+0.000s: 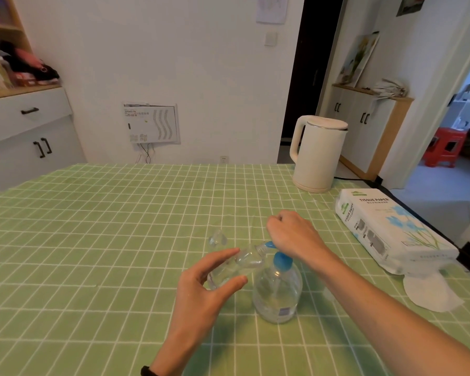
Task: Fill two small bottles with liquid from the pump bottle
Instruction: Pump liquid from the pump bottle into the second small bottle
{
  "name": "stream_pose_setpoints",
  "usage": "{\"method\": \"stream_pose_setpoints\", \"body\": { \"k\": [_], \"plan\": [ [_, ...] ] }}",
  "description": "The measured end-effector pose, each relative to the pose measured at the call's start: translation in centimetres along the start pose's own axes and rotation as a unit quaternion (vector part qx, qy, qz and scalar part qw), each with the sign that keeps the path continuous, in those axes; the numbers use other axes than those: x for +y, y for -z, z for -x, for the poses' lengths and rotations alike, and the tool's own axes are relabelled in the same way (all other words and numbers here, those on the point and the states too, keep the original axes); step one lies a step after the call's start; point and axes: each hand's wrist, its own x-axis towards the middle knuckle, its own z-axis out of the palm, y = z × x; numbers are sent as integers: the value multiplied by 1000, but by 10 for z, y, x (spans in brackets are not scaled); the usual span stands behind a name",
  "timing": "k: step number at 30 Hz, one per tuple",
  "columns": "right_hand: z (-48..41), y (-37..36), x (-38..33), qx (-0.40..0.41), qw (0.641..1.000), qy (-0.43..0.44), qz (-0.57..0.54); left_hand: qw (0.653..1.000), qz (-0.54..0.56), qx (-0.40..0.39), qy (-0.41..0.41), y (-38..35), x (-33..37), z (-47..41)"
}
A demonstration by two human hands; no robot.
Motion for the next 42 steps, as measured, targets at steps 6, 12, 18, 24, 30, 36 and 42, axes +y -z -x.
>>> {"method": "stream_pose_setpoints", "body": {
  "k": [6, 12, 18, 24, 30, 36, 42],
  "plan": [
    [-4, 0, 0, 0, 1000, 8, -1, 1000, -3, 6, 4, 1, 4, -1],
    [-1, -9, 4, -2, 1000, -5, -4, 1000, 1, 6, 3, -1, 1, -1],
    [0, -11, 6, 1, 1000, -6, -5, 1000, 0, 8, 12, -3, -1, 1],
    [-3, -8, 3, 12, 1000, -6, -9, 1000, -2, 12, 12, -4, 3, 2],
    [-4, -5, 1, 23, 1000, 10, 0, 1000, 6, 7, 14, -2, 7, 1],
    [-2, -10, 4, 18, 1000, -1, -4, 999, 13, 16, 26, -2, 5, 1],
    [1, -13, 6, 19, 1000, -5, -6, 999, 12, 14, 32, -3, 1, 3]
  ]
}}
